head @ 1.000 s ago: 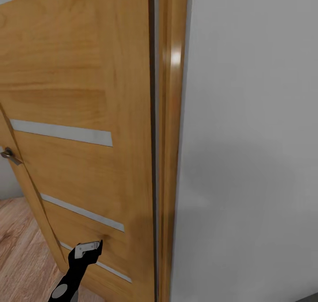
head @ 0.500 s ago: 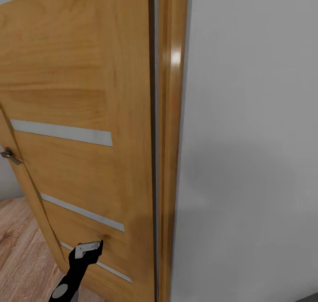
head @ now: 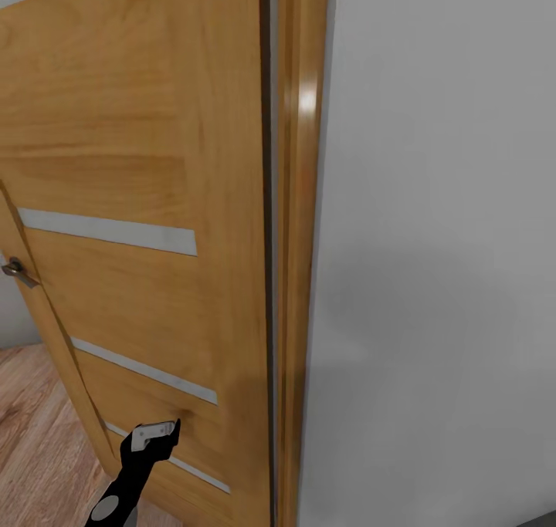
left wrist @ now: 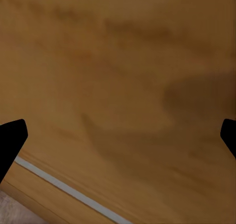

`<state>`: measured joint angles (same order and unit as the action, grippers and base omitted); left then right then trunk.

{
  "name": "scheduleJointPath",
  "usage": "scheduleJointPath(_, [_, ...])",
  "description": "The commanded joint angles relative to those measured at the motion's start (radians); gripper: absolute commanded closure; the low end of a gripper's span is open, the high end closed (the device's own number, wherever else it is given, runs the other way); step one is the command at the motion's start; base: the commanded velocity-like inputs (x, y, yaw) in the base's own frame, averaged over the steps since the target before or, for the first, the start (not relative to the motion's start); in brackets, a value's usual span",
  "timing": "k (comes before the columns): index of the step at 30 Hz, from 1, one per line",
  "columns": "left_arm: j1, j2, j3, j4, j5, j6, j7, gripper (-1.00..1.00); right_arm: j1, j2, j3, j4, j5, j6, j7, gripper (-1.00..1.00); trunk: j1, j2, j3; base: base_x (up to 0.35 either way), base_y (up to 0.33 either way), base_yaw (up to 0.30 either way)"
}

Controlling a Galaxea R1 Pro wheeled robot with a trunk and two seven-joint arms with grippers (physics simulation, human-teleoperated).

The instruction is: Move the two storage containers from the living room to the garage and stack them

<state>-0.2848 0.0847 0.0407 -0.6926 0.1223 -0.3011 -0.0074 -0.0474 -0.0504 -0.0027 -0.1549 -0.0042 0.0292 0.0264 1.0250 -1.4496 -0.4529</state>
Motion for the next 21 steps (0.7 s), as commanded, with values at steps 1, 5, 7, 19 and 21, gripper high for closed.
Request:
scheduleJointPath(1, [-0.001,0.0,-0.012,0.001,0.001,-0.003,-0.01,-1.0,0.0,0.0,0.0,-0.001,0.0,0.003,0.003,-1.0,0.0,0.0,-0.001,0.0,0.0,0.0])
scheduleJointPath(5, [-0.001,0.0,-0.012,0.001,0.002,-0.003,-0.011,-1.0,0.0,0.0,0.0,-0.001,0.0,0.003,0.003,-1.0,0.0,0.0,-0.001,0.0,0.0,0.0])
scheduleJointPath(7, [-0.001,0.0,-0.012,0.001,0.001,-0.003,-0.011,-1.0,0.0,0.0,0.0,-0.001,0.0,0.003,0.003,-1.0,0.0,0.0,-0.001,0.0,0.0,0.0])
scheduleJointPath(19, [-0.001,0.0,-0.012,0.001,0.001,-0.003,-0.01,-1.0,0.0,0.0,0.0,-0.001,0.0,0.003,0.003,-1.0,0.0,0.0,-0.001,0.039,0.0,-0.067])
scheduleJointPath(21, [-0.001,0.0,-0.012,0.001,0.001,-0.003,-0.01,-1.0,0.0,0.0,0.0,-0.001,0.0,0.003,0.003,-1.0,0.0,0.0,-0.001,0.076,0.0,-0.016])
